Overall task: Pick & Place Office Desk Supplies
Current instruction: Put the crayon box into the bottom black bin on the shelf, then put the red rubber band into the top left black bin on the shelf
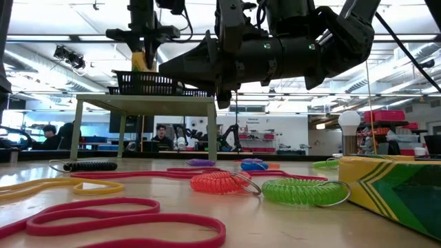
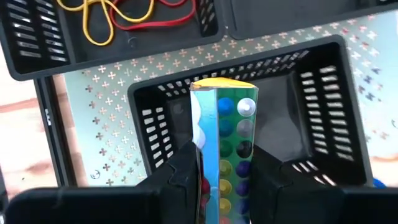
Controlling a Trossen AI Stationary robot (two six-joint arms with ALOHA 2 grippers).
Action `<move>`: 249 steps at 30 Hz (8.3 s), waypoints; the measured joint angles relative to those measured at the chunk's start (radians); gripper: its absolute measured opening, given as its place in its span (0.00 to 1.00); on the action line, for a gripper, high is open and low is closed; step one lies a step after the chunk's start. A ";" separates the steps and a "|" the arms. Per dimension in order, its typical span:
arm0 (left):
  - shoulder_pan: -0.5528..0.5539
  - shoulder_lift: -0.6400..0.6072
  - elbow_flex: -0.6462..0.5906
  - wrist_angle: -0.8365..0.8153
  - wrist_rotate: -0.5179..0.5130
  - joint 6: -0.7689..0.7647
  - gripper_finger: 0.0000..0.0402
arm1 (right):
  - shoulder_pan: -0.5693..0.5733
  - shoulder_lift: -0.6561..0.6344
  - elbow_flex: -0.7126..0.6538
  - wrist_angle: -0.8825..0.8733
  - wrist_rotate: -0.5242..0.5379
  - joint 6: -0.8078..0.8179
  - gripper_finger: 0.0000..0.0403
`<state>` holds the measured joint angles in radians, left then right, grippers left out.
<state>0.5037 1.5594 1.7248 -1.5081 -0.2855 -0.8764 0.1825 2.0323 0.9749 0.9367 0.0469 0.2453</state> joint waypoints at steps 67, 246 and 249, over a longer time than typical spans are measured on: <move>-0.065 -0.026 0.263 -0.058 -0.113 0.388 0.66 | 0.000 0.000 0.000 0.000 0.000 -0.016 0.03; -0.344 -0.644 -0.753 1.386 -0.449 1.044 0.02 | 0.204 -0.313 -0.026 -0.722 0.778 -0.050 0.03; -0.197 -0.647 -0.680 1.297 -0.408 1.061 0.02 | 0.207 -0.313 -0.026 -0.725 0.775 -0.051 0.04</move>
<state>0.3069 0.9127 1.0452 -0.2111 -0.6935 0.1848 0.3897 1.7195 0.9485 0.2115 0.8214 0.1945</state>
